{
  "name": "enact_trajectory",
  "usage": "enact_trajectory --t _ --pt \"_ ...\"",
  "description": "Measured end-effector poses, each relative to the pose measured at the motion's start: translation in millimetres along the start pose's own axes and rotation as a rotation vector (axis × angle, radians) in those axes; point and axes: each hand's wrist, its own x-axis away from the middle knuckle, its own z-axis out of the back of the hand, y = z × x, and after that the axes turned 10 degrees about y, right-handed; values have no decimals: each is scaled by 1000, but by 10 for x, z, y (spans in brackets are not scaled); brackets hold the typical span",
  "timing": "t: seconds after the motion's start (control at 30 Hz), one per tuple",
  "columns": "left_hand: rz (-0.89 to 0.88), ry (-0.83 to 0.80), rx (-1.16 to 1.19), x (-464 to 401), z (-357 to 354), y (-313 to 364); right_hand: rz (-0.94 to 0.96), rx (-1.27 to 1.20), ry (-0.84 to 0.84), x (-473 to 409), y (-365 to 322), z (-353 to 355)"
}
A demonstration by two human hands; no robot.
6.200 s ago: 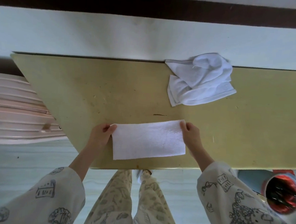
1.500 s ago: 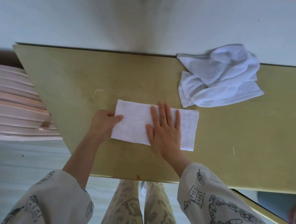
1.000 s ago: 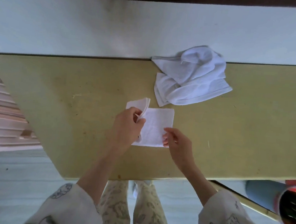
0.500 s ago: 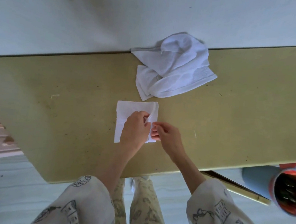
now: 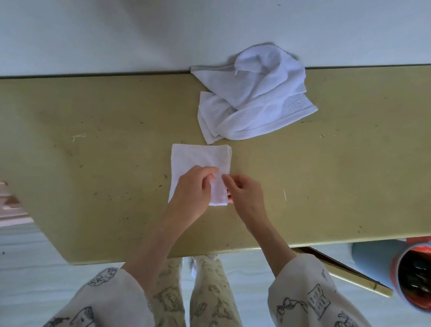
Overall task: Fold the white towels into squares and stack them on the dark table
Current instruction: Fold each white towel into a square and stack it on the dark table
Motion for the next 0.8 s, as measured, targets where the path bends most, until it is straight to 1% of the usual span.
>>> enact_trajectory --t 0.1,0.17,0.23,0.3,0.37,0.43,0.53,0.6,0.67,0.7,0.73,0.77,0.8 --pt "-160 148 -161 118 89 -163 -4 35 12 4 -22 -6" --pt "-275 208 -276 155 114 -284 -5 62 19 7 -35 4" --pt "-356 179 -349 159 108 -393 -3 66 27 1 -36 10" --pt "-380 84 -391 149 95 -455 -5 66 29 -7 -35 5" --pt "-388 28 -418 133 77 -478 -5 68 38 -12 -30 -5" --pt "-397 5 -446 128 60 -469 15 78 60 -17 -26 -7" --pt "-406 18 -469 118 52 -461 83 161 116 8 -22 -18" --pt "-420 21 -468 123 53 -463 207 277 211 50 -1 -63" --pt "-436 18 -465 127 48 -458 484 468 351 81 45 -119" --pt "-445 21 -459 124 51 -459 641 557 391 80 80 -160" --pt "-456 30 -444 124 57 -466 772 627 389 62 109 -201" --pt "-464 45 -424 131 70 -479 865 697 351 33 133 -242" --pt "-466 65 -406 146 84 -505 918 762 302 -5 162 -286"
